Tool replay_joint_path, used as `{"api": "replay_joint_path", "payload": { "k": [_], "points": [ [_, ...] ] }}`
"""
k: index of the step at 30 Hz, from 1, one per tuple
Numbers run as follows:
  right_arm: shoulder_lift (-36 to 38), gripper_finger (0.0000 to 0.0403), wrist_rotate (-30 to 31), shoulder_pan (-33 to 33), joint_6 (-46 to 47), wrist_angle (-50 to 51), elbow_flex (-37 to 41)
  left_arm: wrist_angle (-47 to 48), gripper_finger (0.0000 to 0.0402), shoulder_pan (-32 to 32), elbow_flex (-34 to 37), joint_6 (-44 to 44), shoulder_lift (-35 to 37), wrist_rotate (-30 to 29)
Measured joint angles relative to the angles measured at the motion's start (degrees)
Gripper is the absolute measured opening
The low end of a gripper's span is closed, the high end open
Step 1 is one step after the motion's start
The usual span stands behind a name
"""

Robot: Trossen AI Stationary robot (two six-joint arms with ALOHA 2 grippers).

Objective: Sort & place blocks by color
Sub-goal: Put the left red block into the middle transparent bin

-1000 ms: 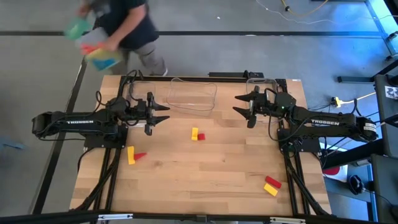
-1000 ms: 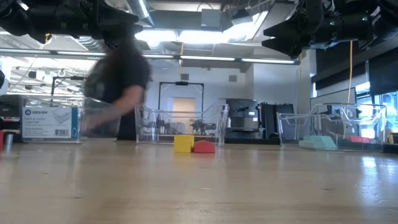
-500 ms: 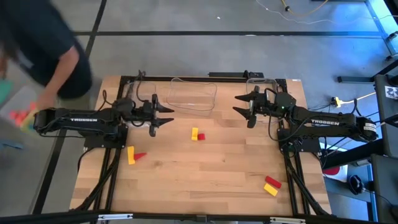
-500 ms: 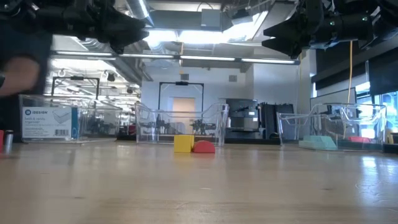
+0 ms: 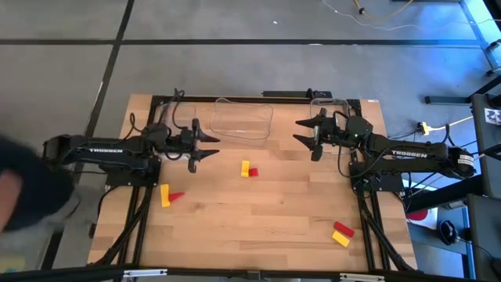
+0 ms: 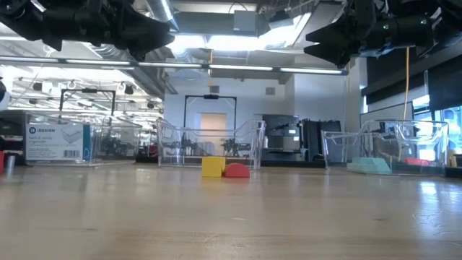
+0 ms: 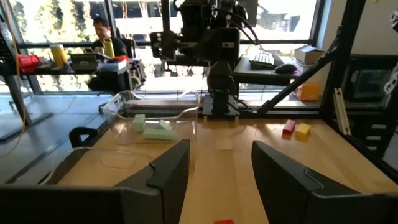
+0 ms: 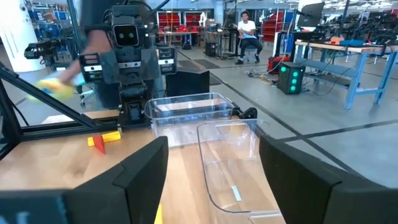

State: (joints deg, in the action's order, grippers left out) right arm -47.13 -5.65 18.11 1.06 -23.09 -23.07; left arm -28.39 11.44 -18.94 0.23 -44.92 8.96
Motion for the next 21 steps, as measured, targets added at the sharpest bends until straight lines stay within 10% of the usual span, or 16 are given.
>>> {"api": "replay_joint_path", "payload": {
  "k": [10, 21],
  "points": [
    [0.0, 0.0255, 0.0, 0.0, 1.5, 0.4, 0.0, 47.0, 0.0165, -10.8, -22.4, -7.4, -3.9, -9.8],
    [0.0, 0.0255, 0.0, 0.0, 1.6, 0.5, 0.0, 80.2, 0.0165, -27.8, -28.9, -40.9, -13.8, -13.6]
  ]
}}
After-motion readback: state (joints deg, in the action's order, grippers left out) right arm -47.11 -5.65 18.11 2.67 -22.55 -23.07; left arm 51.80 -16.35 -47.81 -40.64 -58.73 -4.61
